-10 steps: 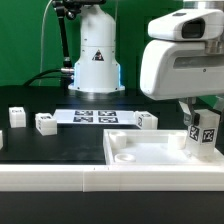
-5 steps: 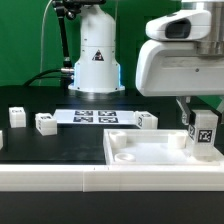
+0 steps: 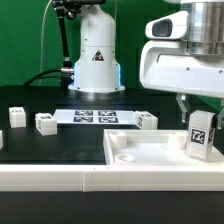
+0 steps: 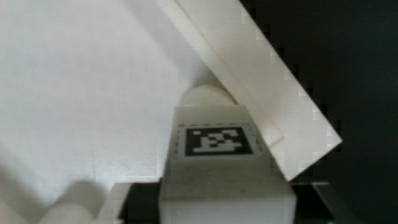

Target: Assemble one leg

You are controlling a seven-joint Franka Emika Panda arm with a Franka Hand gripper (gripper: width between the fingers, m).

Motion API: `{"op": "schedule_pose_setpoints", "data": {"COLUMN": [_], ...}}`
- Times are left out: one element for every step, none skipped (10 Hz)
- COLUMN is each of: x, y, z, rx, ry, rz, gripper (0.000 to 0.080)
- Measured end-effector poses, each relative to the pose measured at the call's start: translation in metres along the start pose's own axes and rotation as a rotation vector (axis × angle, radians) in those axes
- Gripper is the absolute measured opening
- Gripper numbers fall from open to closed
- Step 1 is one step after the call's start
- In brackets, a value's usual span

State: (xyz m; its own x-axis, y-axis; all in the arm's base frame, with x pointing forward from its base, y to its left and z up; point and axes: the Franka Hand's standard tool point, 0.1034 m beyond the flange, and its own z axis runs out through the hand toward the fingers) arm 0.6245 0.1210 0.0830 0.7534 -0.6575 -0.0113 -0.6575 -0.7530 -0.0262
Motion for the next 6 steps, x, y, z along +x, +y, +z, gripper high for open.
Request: {"op": "schedule_pose_setpoints", "data": {"x": [0.0006, 0.0012, 0.0013, 0.0014, 0.0016, 0.003], "y": [0.0005, 0.001, 0.0011, 0.0011, 0.001, 0.0018], "z": [0.0, -0.0002, -0.0003, -0.0002, -0.0002, -0.0003], "rx": [0.006, 0.009, 0.012, 0.013, 0.014, 0.016], "ry": [-0.01, -0.017, -0.022, -0.022, -0.021, -0.02], "rz": [0.073, 0.115, 0.141, 0.155, 0.104, 0.052], "gripper": [0.0292, 0.0292, 0.0292, 0.0292, 0.0369, 0.0369]}}
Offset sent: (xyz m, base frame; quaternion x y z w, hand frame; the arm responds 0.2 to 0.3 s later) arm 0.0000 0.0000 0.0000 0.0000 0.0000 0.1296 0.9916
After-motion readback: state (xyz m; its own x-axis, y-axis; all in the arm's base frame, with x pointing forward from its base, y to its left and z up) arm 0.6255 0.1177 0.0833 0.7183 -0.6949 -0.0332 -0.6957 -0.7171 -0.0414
